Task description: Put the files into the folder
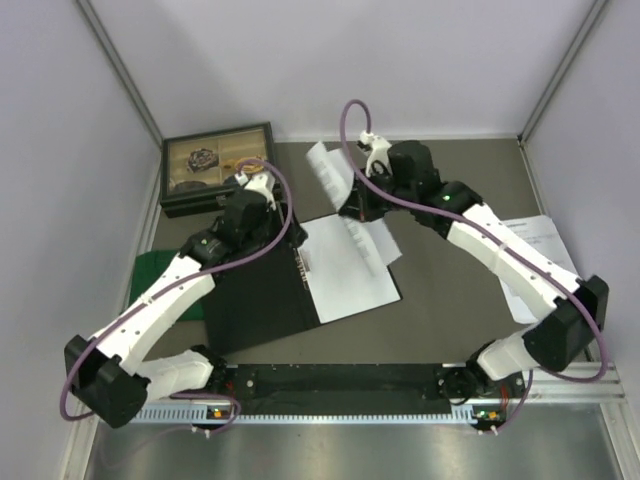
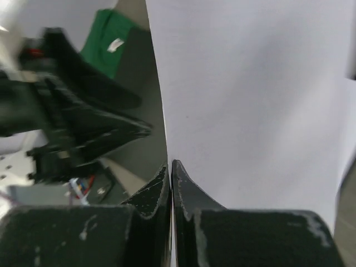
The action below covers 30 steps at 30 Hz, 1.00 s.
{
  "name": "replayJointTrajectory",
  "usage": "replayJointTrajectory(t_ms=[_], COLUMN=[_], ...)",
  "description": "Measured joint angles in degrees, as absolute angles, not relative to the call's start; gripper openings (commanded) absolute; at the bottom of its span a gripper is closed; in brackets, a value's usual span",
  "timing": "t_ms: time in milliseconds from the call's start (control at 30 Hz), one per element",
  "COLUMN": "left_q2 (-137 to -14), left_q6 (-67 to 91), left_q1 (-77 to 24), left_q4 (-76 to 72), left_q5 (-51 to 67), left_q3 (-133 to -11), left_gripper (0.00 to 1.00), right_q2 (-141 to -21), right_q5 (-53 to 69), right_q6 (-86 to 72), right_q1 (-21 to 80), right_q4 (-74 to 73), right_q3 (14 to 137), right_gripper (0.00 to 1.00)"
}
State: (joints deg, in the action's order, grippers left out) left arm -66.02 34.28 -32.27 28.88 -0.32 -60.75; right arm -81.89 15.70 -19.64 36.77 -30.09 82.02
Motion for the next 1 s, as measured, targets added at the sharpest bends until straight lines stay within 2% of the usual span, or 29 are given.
replayJointTrajectory(t_ms=[133,333,433,700,1000], left_q2=[-64.12,-64.12,-64.64,-70.57,-71.59], left_q6=[34.98,36.05,36.05,36.05,36.03], left_q1=[-31.33,-30.63,-30.46,-29.54,-27.75], left_q4=[32.36,35.09,34.13,32.60,31.27], left_q5=[-4.38,-6.52,-6.74,-6.24,-4.95], left_q3=[-51.57,-46.59,-46.61,-46.92,-46.94], left_gripper=[0.67,0.67,0.66,0.66,0.66], right_q2=[-85.25,-87.83,-92.31,-103.55,-106.19], right_q5=[25.96,37.63,39.92,42.68,42.06], right_q6=[-22.96,-27.31,-27.27,-24.16,-23.94], right_q1=[36.56,24.10,20.01,19.38,19.38], right_q4=[-28.23,-22.55,-22.37,-22.04,-19.05], right_q3=[81.97,73.43,71.42,71.22,71.22], right_gripper=[0.00,0.00,0.00,0.00,0.00])
